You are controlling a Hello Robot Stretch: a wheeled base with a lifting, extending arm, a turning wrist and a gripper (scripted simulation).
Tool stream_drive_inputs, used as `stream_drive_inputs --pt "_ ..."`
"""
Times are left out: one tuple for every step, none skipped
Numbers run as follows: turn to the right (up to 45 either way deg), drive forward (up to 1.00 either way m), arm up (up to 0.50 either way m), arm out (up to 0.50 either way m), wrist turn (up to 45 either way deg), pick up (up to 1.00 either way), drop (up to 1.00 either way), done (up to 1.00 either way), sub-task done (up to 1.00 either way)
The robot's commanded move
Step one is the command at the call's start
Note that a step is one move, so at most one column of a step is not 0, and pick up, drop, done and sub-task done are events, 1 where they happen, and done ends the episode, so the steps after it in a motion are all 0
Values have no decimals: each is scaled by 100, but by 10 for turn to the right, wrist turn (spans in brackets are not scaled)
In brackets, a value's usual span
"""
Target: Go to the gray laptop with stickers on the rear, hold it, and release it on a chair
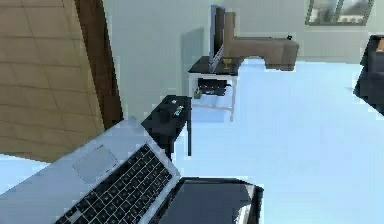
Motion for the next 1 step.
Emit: stream_drive_inputs --pt "330 0 0 0 0 0 0 0 0"
